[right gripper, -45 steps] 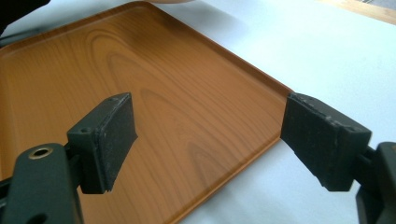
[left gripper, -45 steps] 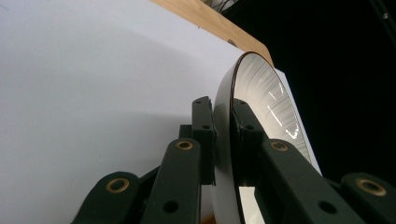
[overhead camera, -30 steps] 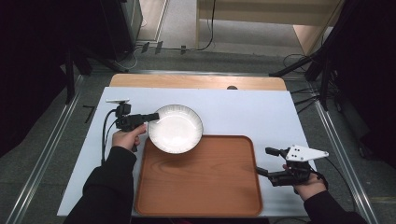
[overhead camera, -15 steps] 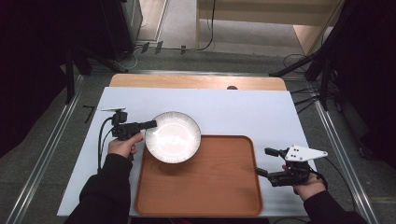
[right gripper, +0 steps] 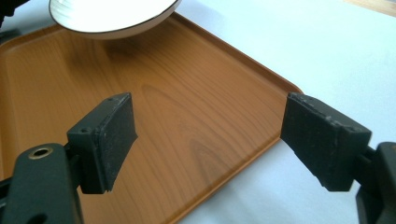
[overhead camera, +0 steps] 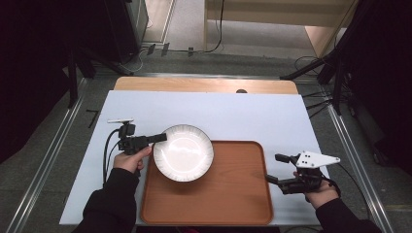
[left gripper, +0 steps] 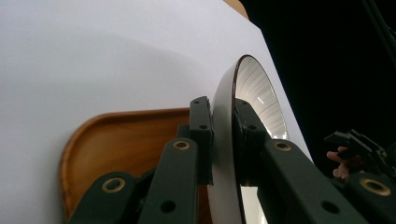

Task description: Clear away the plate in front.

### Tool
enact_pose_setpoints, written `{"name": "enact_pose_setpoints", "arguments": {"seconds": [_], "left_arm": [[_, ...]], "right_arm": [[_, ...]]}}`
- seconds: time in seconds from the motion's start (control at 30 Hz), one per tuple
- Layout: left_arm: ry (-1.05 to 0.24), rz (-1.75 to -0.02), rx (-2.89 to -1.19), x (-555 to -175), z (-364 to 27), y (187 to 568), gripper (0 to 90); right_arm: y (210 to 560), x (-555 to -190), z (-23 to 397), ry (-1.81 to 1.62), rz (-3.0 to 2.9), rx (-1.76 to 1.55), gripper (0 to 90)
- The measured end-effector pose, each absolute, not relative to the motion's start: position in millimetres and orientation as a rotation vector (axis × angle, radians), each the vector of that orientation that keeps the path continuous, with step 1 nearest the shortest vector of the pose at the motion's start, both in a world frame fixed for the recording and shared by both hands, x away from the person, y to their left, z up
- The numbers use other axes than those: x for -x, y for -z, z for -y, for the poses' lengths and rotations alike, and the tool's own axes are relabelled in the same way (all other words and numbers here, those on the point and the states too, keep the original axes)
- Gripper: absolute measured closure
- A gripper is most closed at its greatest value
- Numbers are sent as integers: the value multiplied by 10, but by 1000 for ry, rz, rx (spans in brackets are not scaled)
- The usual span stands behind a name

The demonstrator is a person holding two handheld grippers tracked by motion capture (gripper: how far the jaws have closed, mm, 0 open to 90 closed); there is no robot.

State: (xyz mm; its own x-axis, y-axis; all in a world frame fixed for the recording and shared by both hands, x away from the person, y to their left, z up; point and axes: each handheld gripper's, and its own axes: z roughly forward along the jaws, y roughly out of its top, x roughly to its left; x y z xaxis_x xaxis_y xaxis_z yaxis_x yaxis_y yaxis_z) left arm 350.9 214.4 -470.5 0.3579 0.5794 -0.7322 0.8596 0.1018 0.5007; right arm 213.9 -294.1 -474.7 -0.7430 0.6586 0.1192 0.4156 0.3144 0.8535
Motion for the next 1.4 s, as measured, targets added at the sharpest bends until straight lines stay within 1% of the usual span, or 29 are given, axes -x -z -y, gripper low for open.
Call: {"name": "enact_pose_setpoints", "arguments": {"seconds": [0.7,1.23,1.4], "left_arm": [[375,-1275,-1679,-3398,-1764,4800,808],[393,-1260,-1726,-3353,-1624,4869,800],[335,-1253,-1779,-3336,-1574,4863,821]], "right_arm": [[4753,-2140,2930,-1403,-2335,-975,185],[4754,-2142,2930,-1400,-2338,-975,185],[4755,-2141,2928,-1400,-2340,-979,185]]}}
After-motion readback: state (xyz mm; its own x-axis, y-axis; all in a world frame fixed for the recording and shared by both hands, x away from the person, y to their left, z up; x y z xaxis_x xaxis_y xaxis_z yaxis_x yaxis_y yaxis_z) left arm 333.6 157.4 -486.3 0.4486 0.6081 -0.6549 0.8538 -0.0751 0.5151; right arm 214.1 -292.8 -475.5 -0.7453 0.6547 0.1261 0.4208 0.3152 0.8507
